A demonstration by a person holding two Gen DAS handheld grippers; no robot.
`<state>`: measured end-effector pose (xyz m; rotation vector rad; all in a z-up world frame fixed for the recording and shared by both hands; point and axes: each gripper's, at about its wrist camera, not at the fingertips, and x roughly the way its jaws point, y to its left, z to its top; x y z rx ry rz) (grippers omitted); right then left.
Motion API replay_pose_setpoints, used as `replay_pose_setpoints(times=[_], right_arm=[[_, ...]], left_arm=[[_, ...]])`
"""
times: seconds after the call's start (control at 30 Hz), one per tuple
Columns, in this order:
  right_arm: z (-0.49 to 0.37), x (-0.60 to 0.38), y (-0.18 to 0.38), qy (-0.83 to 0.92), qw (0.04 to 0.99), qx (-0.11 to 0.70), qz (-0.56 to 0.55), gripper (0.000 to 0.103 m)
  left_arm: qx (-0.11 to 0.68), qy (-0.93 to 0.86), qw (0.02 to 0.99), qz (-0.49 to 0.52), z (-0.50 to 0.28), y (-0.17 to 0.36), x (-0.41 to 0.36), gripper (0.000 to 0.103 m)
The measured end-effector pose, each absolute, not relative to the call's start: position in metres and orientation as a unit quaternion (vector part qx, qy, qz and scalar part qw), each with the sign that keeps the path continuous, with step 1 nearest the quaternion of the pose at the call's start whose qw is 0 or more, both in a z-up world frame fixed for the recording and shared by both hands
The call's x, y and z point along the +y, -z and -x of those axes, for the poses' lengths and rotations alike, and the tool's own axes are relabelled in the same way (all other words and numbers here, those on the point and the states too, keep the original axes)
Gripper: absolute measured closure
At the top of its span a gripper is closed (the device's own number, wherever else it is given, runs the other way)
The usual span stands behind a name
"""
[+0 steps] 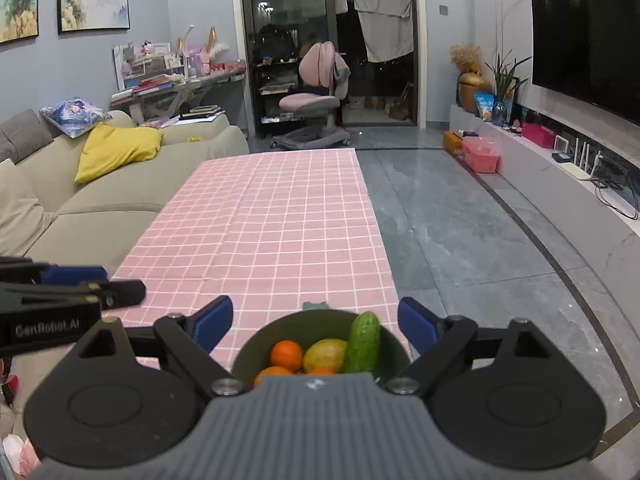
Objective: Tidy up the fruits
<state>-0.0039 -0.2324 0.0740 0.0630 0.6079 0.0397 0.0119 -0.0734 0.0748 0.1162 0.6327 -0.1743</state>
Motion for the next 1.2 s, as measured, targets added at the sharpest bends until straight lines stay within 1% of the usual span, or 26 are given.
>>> replay_pose_setpoints(times=[0.07, 0.17, 0.23, 0.33, 0.4, 0.43, 0.5, 0.57, 0.77, 1.2], right_arm=[[0.017, -0.225, -0.068, -0.018, 0.954, 0.3, -0.022, 0.015], [0.032, -0.218, -0.059, -0.024, 0.954, 0.3, -0.012, 0.015], [0.04, -0.212, -0.054, -0.029, 0.953, 0.303, -0.002, 0.013], [0.053, -0.201, -0.047, -0.042, 0.949, 0.313, 0.011, 0.013], [0.06, -0.197, -0.04, -0.049, 0.946, 0.319, 0.02, 0.013], [0.063, -0.196, -0.038, -0.05, 0.945, 0.322, 0.025, 0.013], [0.067, -0.195, -0.034, -0.052, 0.943, 0.327, 0.03, 0.012], [0.069, -0.195, -0.03, -0.052, 0.941, 0.332, 0.031, 0.01], [0.069, -0.196, -0.015, -0.056, 0.931, 0.359, 0.031, 0.01], [0.07, -0.193, -0.015, -0.059, 0.932, 0.356, 0.04, 0.01]], left_arm=[[0.302, 0.078, 0.949, -0.049, 0.002, -0.072, -0.068, 0.036], [0.292, 0.077, 0.952, -0.043, 0.022, -0.064, -0.061, 0.032], [0.295, 0.068, 0.952, -0.051, 0.034, -0.057, -0.059, 0.031], [0.302, 0.067, 0.95, -0.043, 0.046, -0.05, -0.052, 0.028], [0.309, 0.07, 0.948, -0.032, 0.05, -0.048, -0.048, 0.022], [0.311, 0.07, 0.947, -0.031, 0.05, -0.045, -0.046, 0.022], [0.315, 0.059, 0.947, -0.038, 0.053, -0.039, -0.047, 0.019], [0.328, 0.048, 0.942, -0.053, 0.056, -0.031, -0.049, 0.018], [0.355, 0.045, 0.932, -0.062, 0.06, -0.017, -0.048, 0.018], [0.354, 0.049, 0.932, -0.058, 0.066, -0.019, -0.048, 0.018]])
